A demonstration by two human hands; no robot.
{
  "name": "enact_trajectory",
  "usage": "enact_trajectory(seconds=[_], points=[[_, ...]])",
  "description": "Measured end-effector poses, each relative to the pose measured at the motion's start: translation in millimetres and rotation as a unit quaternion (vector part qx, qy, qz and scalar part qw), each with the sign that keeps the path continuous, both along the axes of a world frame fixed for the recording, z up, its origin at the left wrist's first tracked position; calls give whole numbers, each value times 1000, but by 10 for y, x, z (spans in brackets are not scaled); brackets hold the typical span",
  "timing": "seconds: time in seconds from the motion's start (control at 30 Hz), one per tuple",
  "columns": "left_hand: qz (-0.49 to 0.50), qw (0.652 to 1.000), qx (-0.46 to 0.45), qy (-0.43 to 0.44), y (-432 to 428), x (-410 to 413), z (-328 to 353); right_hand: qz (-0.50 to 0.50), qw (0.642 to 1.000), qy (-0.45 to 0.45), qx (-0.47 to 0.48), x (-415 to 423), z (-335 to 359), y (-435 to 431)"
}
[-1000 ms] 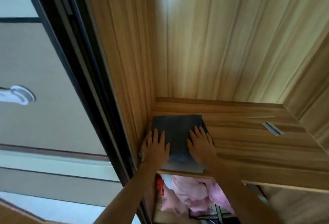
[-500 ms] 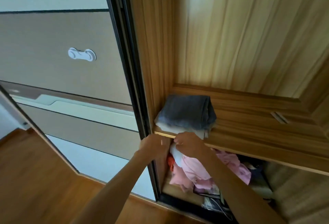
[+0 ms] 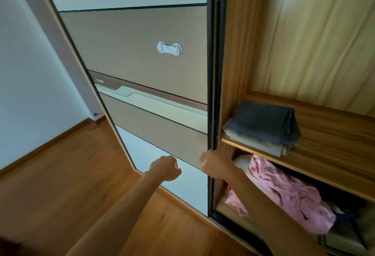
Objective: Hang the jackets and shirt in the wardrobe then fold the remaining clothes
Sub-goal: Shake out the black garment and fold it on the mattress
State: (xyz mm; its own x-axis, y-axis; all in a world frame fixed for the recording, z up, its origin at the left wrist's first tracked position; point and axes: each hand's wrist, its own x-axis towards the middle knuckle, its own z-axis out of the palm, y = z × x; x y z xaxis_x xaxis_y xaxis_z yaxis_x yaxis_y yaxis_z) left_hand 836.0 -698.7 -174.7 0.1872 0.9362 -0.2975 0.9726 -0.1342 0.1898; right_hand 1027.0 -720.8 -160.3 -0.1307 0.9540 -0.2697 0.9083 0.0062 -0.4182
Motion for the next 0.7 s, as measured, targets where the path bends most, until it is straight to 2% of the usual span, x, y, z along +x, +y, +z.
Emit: enact_trajectory(seconds=[0.13, 0.33, 0.53, 0.7], points=[[58, 998, 6, -2, -165, -835, 93, 49, 998, 21, 26, -776, 95, 27], [149, 989, 0, -17, -588, -2218, 155, 126, 992, 1, 32, -2102, 70, -56], [284, 957, 1, -55, -1278, -3581, 99, 210, 977, -16, 29, -3538, 13, -317], [365, 929, 0, -57, -1867, -4542, 14, 318, 947, -26, 27, -4623, -15, -574]])
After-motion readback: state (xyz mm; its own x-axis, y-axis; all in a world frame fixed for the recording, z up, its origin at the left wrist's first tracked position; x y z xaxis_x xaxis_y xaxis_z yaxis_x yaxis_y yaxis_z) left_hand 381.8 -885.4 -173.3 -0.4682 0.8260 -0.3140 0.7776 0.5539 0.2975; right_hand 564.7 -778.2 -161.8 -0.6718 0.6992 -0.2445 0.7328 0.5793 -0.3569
